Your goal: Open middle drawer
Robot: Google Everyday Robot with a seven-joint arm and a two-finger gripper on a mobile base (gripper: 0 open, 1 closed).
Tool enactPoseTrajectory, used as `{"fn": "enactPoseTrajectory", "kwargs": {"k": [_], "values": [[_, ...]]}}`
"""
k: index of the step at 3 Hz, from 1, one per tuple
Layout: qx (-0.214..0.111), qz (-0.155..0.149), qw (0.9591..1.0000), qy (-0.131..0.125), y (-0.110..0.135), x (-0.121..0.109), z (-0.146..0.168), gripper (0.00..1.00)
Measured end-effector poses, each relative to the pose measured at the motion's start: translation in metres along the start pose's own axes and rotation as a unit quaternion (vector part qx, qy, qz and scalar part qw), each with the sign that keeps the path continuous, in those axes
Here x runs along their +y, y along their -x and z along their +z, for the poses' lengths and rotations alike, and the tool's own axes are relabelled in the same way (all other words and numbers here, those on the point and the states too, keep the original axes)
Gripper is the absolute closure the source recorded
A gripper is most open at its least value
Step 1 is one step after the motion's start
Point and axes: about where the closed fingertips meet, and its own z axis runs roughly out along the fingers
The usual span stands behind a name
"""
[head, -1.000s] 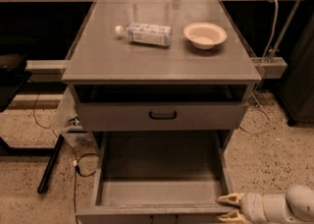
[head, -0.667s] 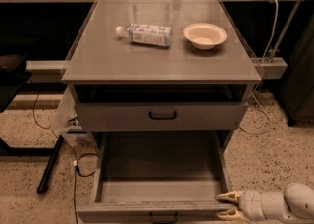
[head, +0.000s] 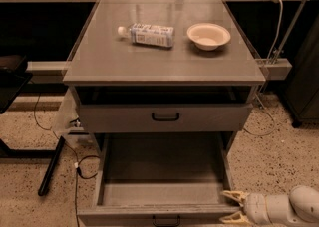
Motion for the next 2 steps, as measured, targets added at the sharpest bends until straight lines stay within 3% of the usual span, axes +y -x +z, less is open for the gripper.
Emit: {"fn": "enactPoseTrajectory", "kwargs": {"k": [1, 2], "values": [[0.000, 0.000, 1.0000, 0.000, 0.0000, 0.0000, 0.0000, 0.00], [0.000, 0.000, 1.0000, 0.000, 0.0000, 0.0000, 0.0000, 0.00]]}}
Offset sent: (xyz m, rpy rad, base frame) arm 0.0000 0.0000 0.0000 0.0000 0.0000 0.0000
